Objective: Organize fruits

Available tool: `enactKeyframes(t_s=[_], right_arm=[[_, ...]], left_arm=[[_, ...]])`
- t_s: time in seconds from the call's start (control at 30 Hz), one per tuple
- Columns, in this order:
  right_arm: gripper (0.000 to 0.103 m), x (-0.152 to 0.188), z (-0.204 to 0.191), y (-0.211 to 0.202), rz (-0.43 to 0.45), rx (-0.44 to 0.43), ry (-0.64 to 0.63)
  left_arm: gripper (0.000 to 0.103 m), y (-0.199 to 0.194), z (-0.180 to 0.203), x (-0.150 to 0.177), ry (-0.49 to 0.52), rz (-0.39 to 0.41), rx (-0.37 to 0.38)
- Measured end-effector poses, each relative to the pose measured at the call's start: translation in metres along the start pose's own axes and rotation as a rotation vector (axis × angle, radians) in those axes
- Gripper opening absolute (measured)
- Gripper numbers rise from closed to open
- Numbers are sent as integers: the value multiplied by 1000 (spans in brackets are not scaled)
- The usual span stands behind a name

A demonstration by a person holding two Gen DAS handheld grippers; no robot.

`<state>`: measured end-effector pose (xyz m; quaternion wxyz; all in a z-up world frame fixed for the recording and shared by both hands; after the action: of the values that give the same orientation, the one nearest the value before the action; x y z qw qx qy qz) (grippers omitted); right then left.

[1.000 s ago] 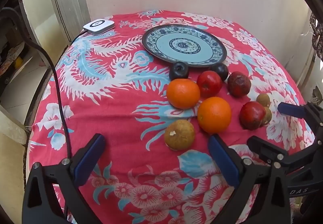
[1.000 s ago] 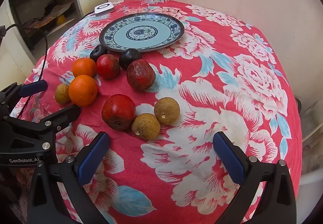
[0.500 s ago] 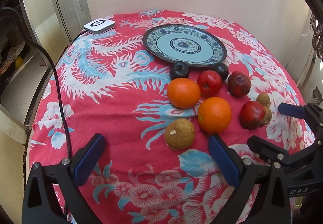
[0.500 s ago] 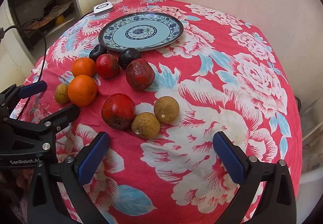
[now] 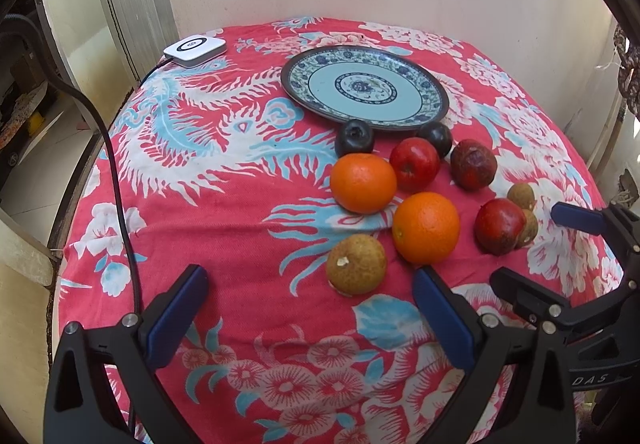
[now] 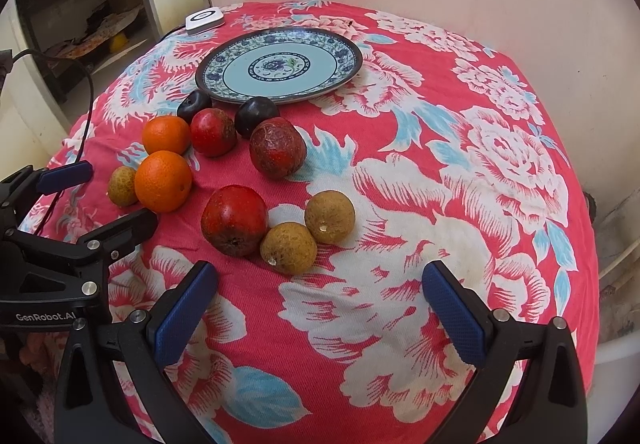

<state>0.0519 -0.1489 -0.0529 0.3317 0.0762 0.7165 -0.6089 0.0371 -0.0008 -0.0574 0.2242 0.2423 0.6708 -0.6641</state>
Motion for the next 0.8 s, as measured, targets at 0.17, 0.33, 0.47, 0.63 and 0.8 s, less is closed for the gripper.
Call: enactKeyframes(t_s=[0.17, 0.33, 0.47, 0.63, 0.8], right_arm=[[103, 1, 0, 0, -4, 1, 2], [103, 1, 0, -1, -7, 3, 2], [100, 1, -1, -3, -13, -4, -6], [95, 3, -3, -6, -10, -9, -13], [90, 4, -4, -9, -9, -20, -21]], left_arm=[[103, 1, 1, 2, 4, -12, 3], [103, 1, 1, 3, 3, -11, 2], [103, 1, 2, 3, 4, -14, 3], [103, -1, 3, 7, 12, -21, 7], [102, -7, 5, 8, 5, -28, 31]])
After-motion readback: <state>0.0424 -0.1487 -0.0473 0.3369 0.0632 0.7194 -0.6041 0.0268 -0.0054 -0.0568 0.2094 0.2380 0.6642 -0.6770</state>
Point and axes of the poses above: each gripper's, at about its wrist camera, not at the fingertips, and y roughly the way its jaws point, z to its right, x to its underside, the point moved 7 cm from there along y, roughly the way its jaws point, and after that the axes turned 5 degrees about z, right-handed, at the moved point
